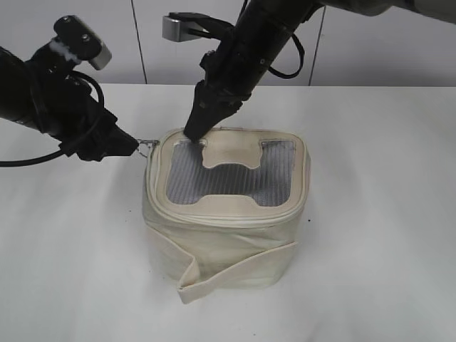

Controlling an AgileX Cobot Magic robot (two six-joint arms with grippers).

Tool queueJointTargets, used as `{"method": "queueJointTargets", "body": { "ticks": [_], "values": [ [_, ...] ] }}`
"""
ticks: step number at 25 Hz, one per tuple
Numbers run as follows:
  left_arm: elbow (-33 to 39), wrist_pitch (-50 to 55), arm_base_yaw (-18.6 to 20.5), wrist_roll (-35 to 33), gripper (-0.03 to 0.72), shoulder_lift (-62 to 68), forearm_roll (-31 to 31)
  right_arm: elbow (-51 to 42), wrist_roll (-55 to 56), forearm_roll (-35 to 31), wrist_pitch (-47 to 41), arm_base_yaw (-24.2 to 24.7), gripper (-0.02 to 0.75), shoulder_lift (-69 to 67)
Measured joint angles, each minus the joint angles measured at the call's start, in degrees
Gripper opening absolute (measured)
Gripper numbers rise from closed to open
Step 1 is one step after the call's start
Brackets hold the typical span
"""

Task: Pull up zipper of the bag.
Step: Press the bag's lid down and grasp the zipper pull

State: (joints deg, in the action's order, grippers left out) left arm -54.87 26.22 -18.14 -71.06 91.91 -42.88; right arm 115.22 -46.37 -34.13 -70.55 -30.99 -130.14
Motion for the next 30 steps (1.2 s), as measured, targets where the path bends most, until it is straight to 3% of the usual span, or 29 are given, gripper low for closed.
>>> {"method": "queueJointTargets", "body": {
  "ticks": [6,18,21,26,28,30],
  "values": [
    [0.0,2.3,-0.1,-0.6,0.553,0.0,-1.6,0.0,0.1,0.0,0.0,0.0,0.041,0.0],
    [-2.4,1.9,-3.2,-2.0,0.543,4.1,-1.3,0.0,0.1,0.4,0.0,0.1,0.039,0.0],
    [-3.6,2.0,-3.3,-2.1,0.424,4.9,-1.0,0.0,0.4,0.7,0.1,0.1,0.039,0.2],
    [-4.0,5.4,-3.3,-2.1,0.051,4.9,0.1,0.0,0.6,0.9,0.0,0.1,0.039,0.2],
    [-4.0,7.3,-3.3,-2.0,0.0,4.9,1.0,0.0,0.7,1.0,0.0,0.1,0.039,0.2],
    [-4.0,9.4,-3.3,-1.8,-0.003,4.9,1.5,0.0,0.9,1.2,0.0,0.1,0.039,0.2]
  ]
}}
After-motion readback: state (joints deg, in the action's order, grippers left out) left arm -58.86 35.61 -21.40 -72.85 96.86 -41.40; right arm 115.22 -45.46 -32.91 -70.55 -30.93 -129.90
